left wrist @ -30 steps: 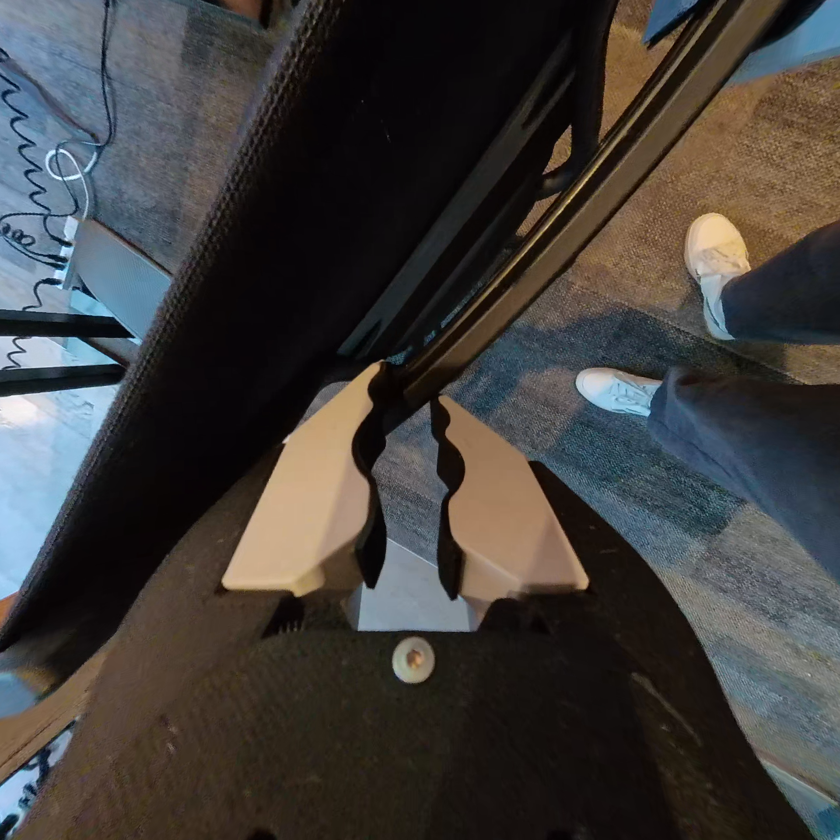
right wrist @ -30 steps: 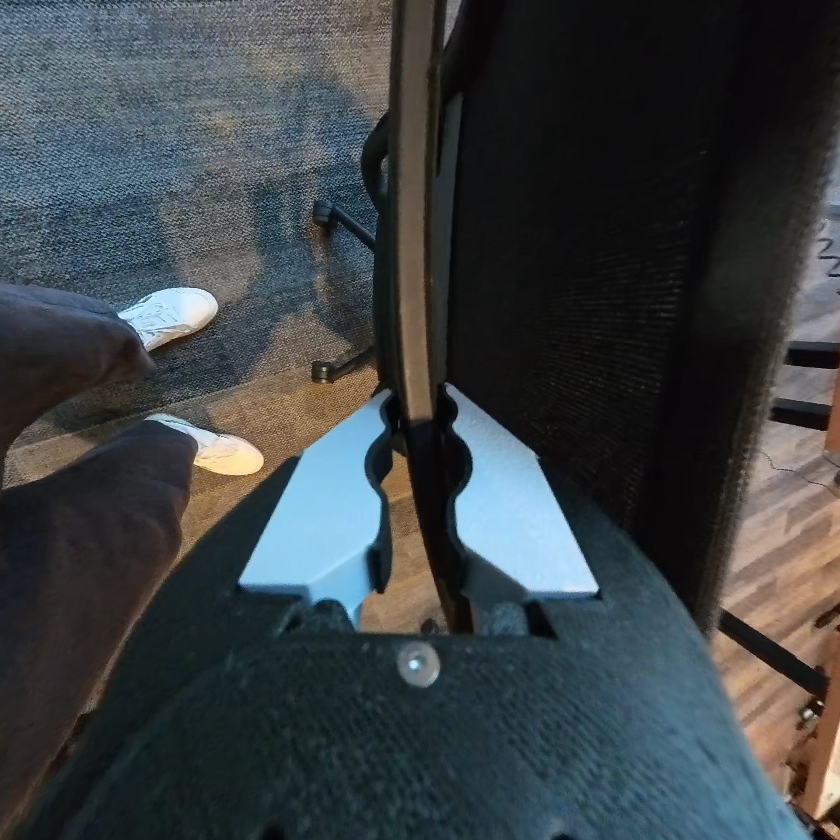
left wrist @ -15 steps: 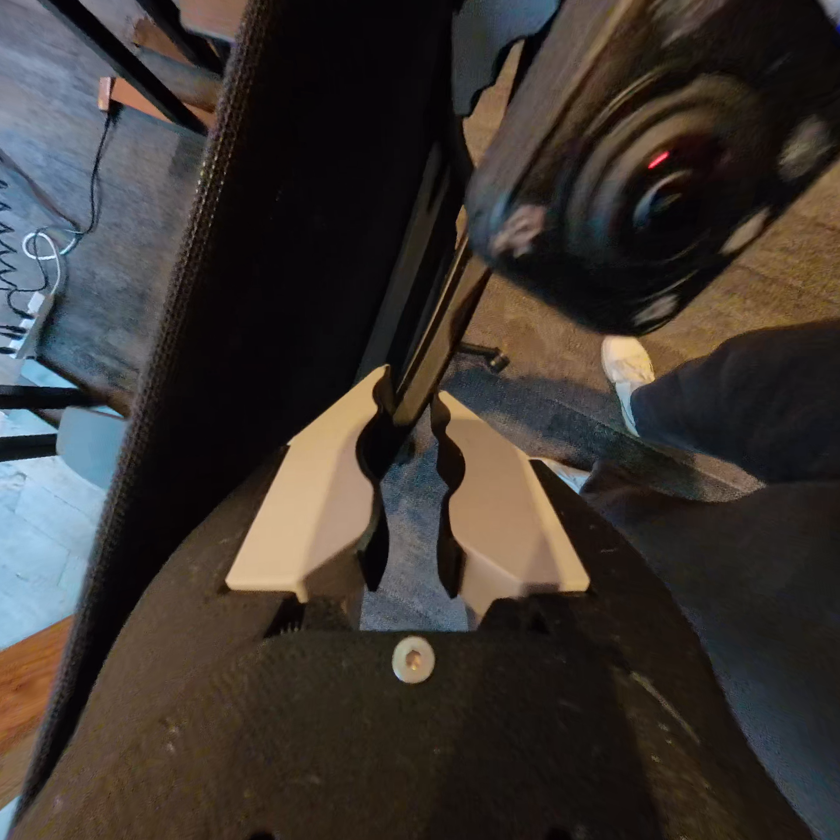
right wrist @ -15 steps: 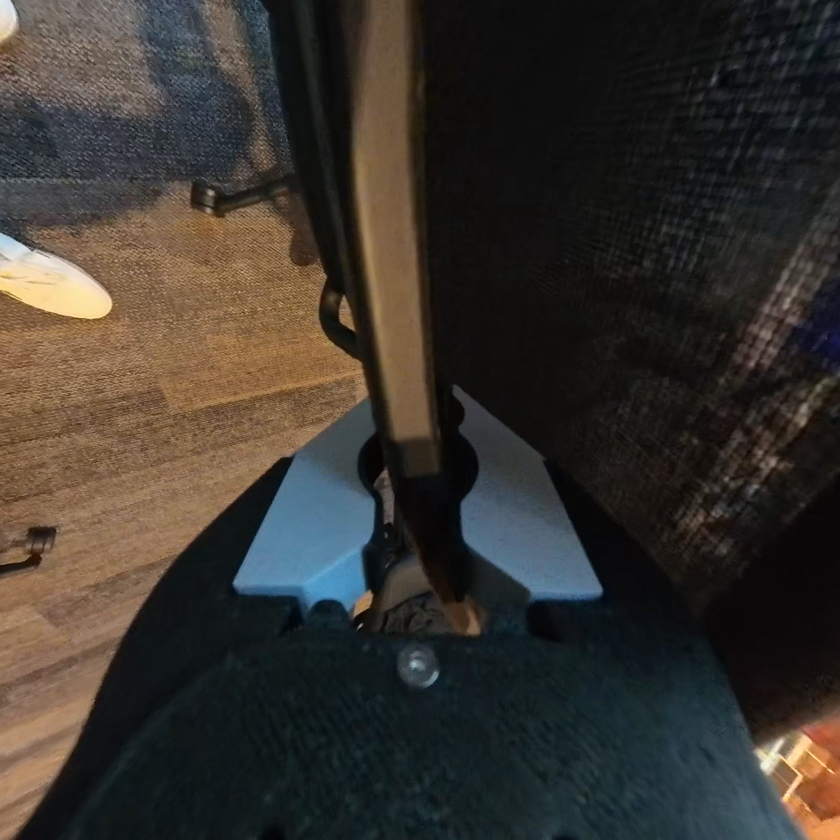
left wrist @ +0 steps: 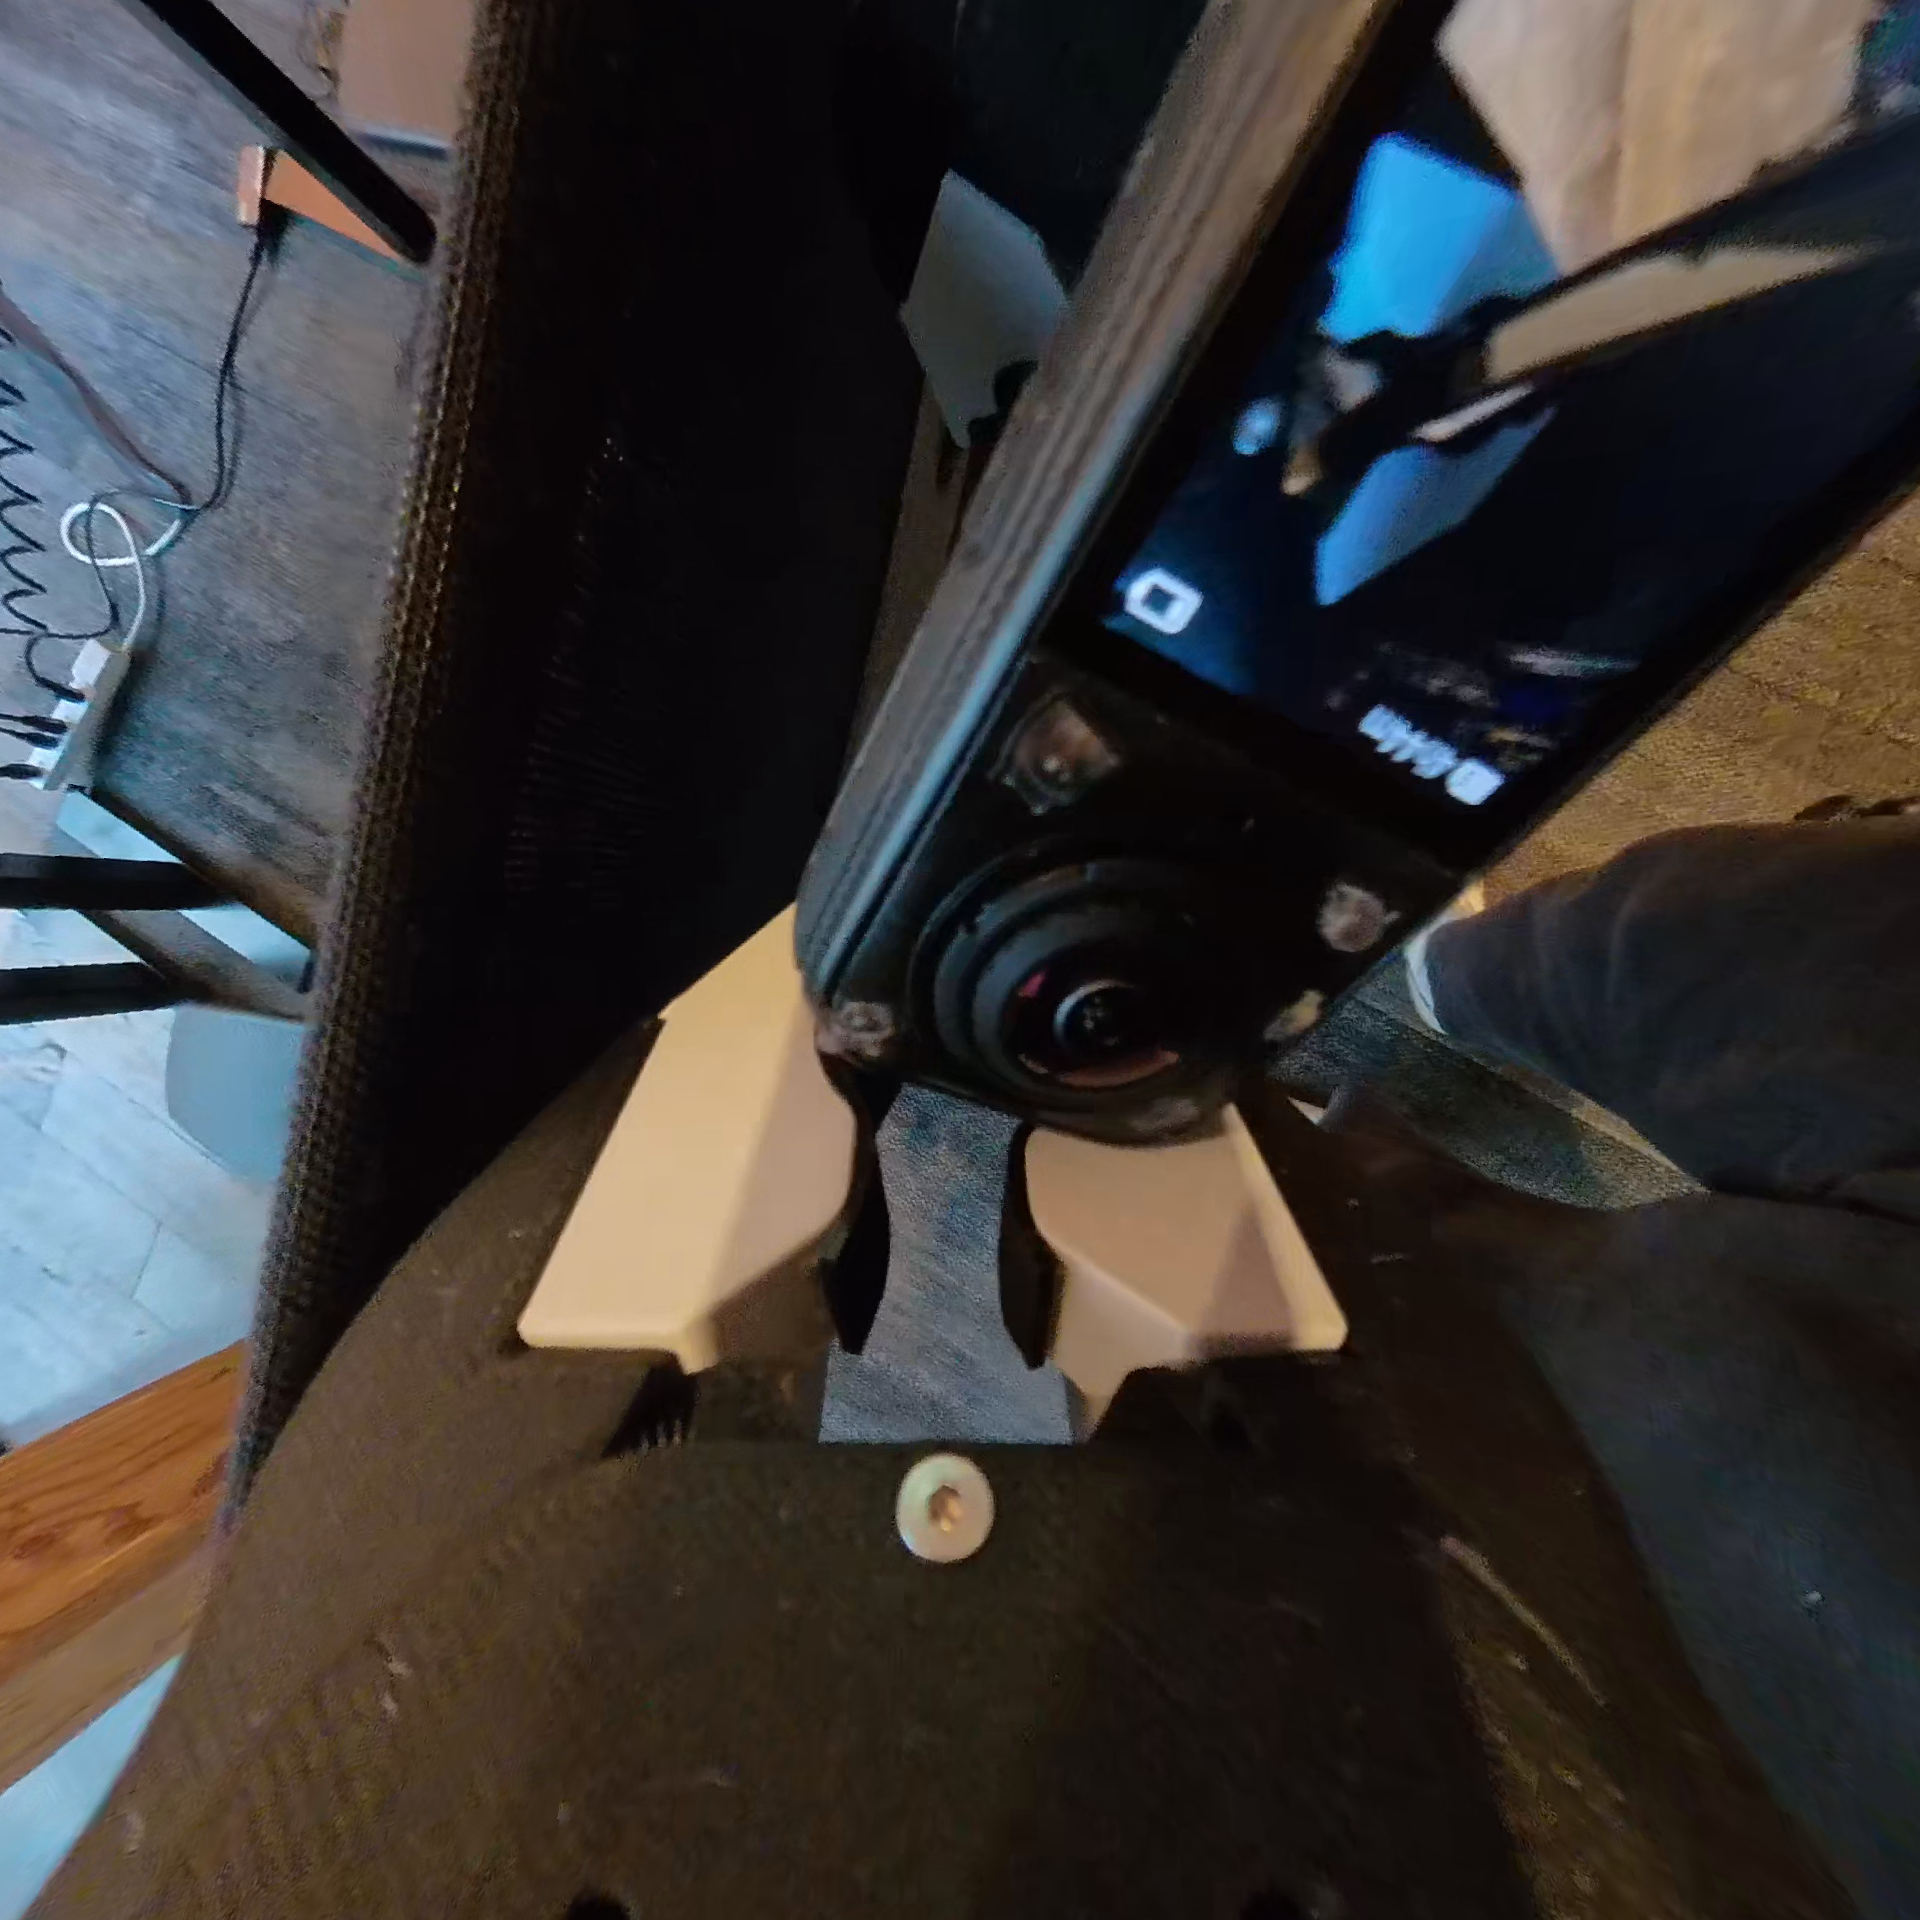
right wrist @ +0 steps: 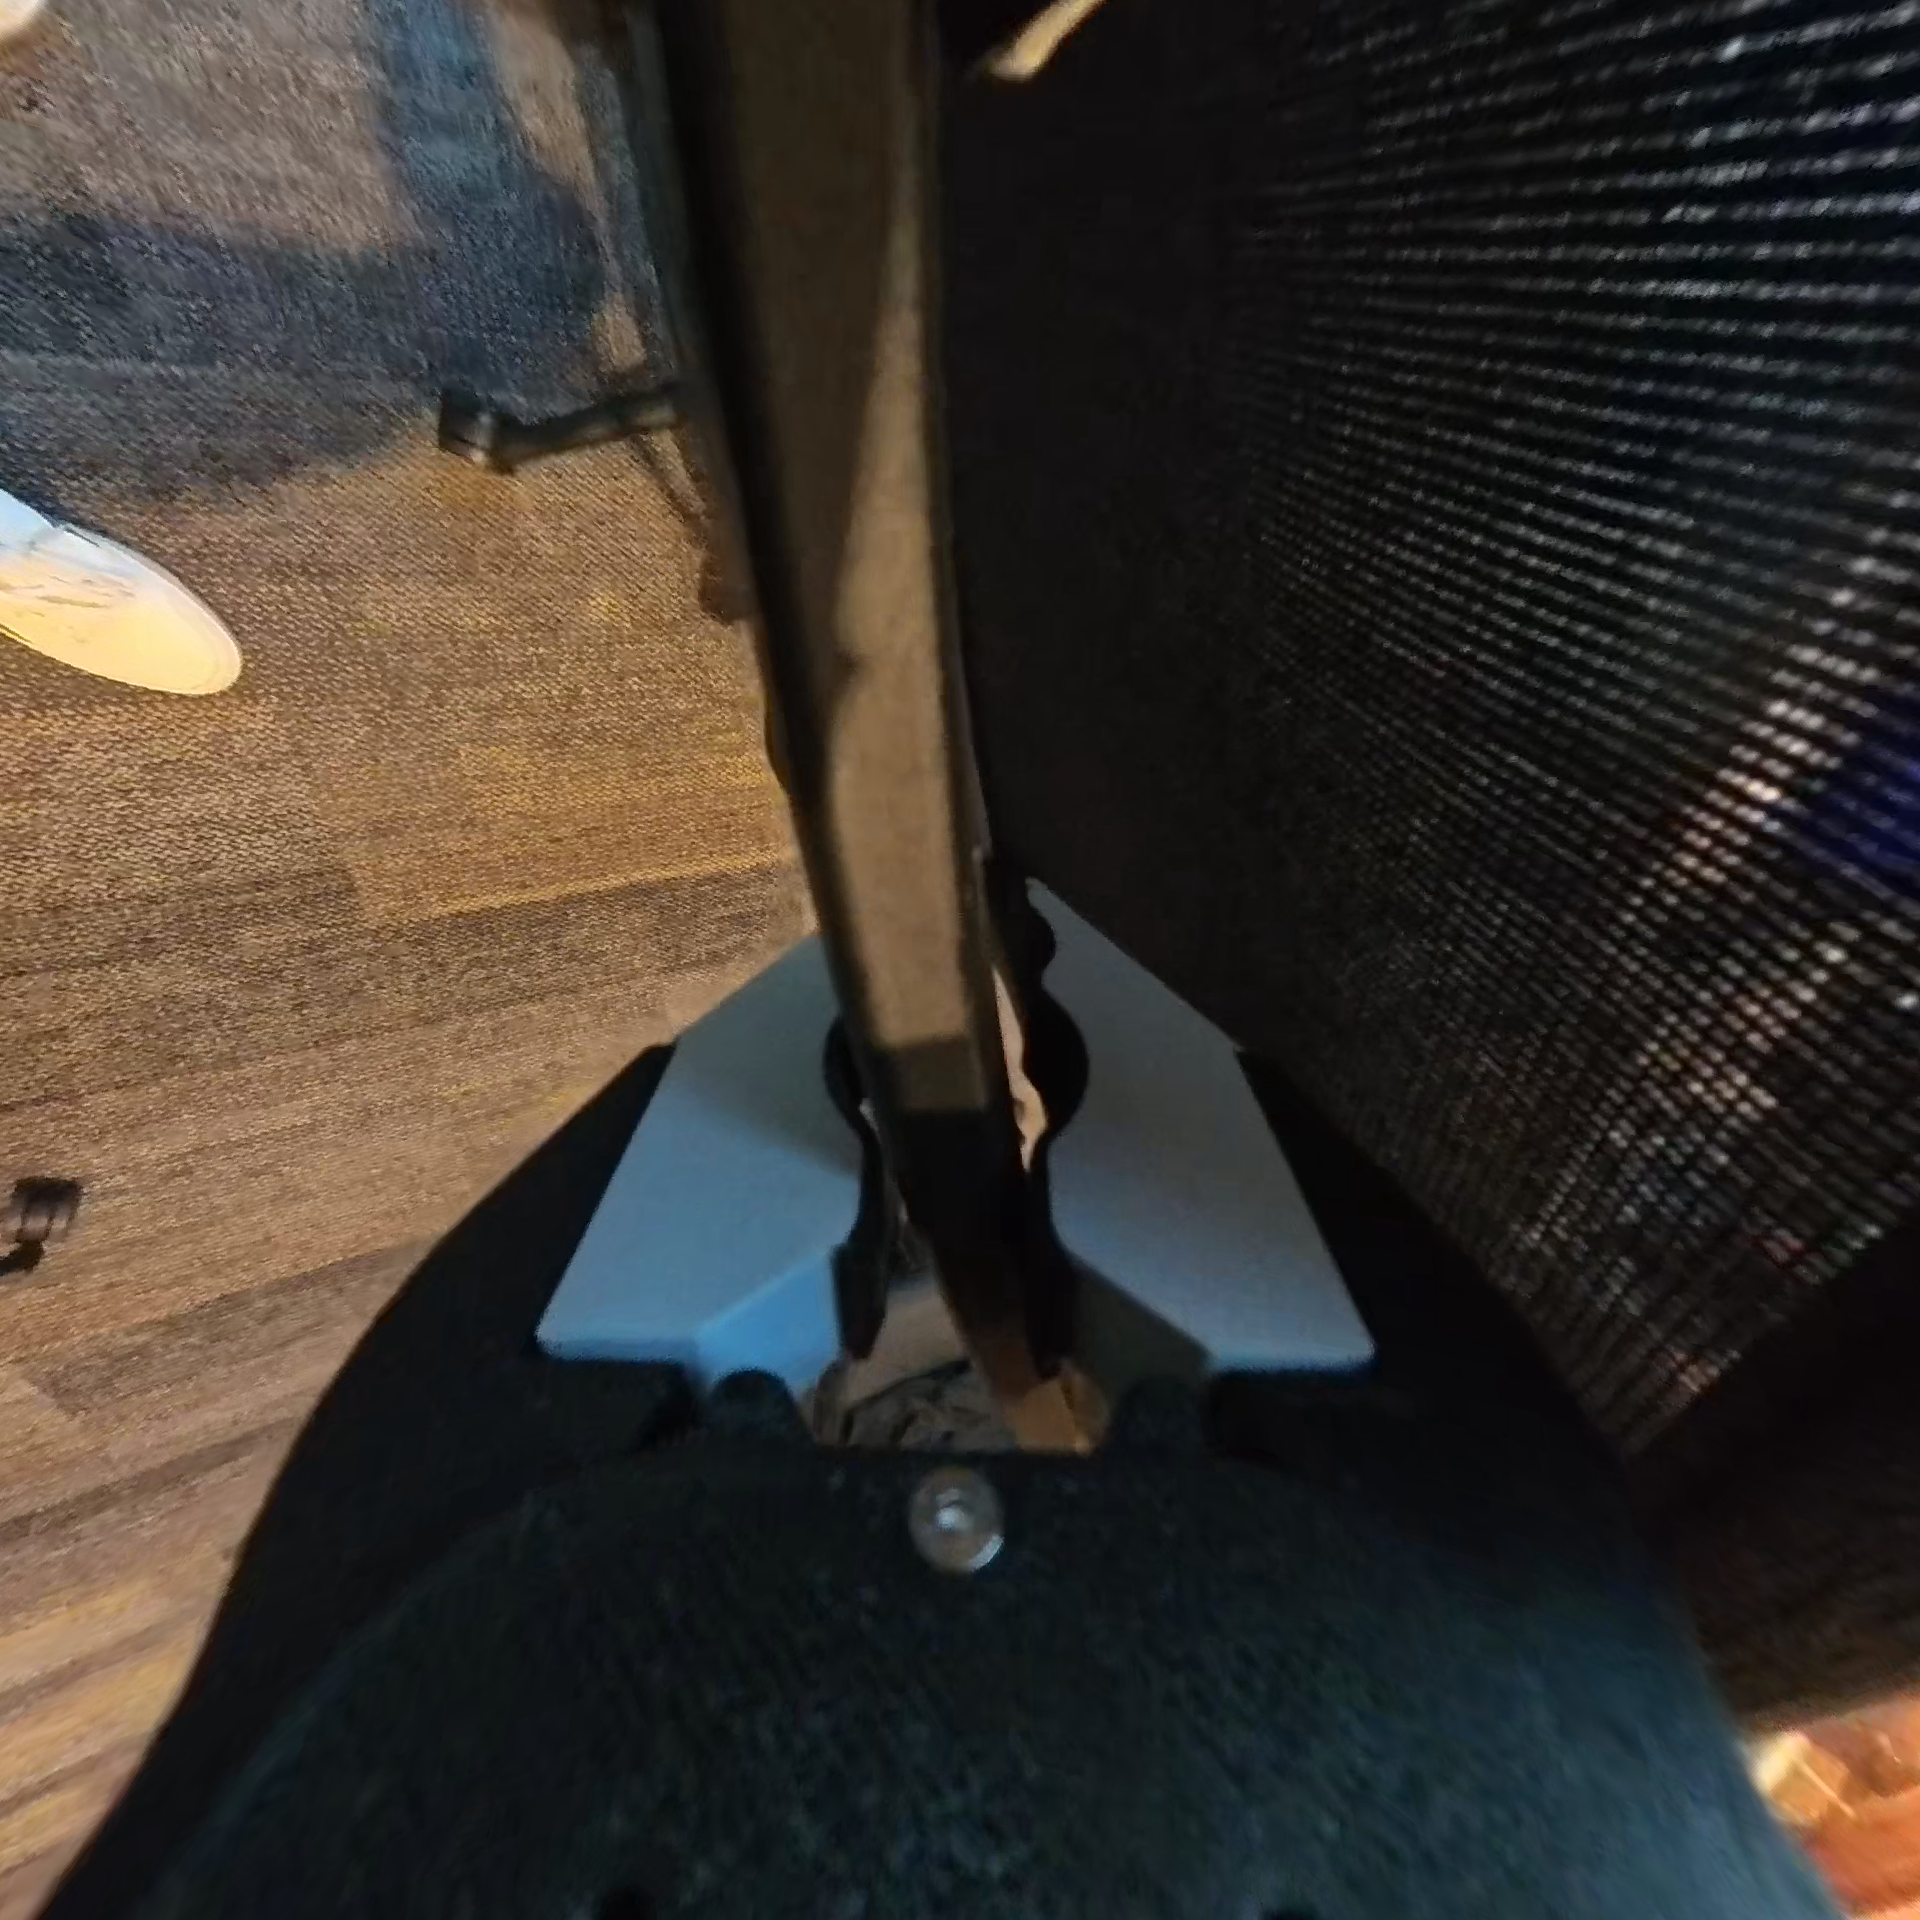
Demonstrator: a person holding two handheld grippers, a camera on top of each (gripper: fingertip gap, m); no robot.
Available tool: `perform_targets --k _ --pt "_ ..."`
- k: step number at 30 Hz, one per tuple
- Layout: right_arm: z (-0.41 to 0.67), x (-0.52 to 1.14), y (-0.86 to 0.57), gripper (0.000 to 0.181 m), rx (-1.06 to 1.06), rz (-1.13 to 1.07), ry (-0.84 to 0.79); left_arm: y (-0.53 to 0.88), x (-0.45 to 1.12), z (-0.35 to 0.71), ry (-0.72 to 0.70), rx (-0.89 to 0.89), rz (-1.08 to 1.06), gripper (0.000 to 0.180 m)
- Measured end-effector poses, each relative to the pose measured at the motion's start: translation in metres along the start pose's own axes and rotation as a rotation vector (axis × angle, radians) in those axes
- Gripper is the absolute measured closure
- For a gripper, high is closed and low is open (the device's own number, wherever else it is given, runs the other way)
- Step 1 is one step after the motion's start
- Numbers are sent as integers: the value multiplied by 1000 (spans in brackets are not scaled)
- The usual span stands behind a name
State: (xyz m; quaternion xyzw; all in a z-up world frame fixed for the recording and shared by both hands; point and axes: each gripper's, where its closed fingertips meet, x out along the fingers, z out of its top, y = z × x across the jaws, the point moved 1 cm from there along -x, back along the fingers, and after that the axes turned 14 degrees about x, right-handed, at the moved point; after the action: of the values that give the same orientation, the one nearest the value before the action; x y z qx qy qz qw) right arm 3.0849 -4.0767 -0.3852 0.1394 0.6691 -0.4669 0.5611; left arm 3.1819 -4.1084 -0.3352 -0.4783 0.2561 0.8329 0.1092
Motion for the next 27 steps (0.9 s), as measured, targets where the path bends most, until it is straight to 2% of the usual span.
perform_targets --k 4,5,9,12,14,15,19,22,25,27 --pt "26 -4 12 160 62 42 -69 5 -7 -19 7 -59 -13 164" --pt "34 -5 16 159 84 57 -93 8 -9 -26 12 -69 -11 156" --pt "64 -9 25 159 154 65 -126 18 -19 -52 40 -115 -6 152" --pt "81 -10 29 159 202 57 -109 28 -30 -67 75 -110 29 156" --pt "90 -12 31 159 229 59 -102 32 -40 -70 42 -105 46 166" --pt "94 -12 31 160 237 60 -99 35 -43 -74 39 -100 67 166" --pt "101 -19 30 160 257 43 -119 43 -39 -91 75 -55 100 152" --pt "85 -30 24 150 311 17 -120 42 -37 -94 65 -40 48 143" --pt "54 -33 19 154 190 -65 -89 39 -29 -100 85 -8 17 140" --pt "41 -32 16 157 92 -100 -93 42 -25 -98 98 50 58 152"
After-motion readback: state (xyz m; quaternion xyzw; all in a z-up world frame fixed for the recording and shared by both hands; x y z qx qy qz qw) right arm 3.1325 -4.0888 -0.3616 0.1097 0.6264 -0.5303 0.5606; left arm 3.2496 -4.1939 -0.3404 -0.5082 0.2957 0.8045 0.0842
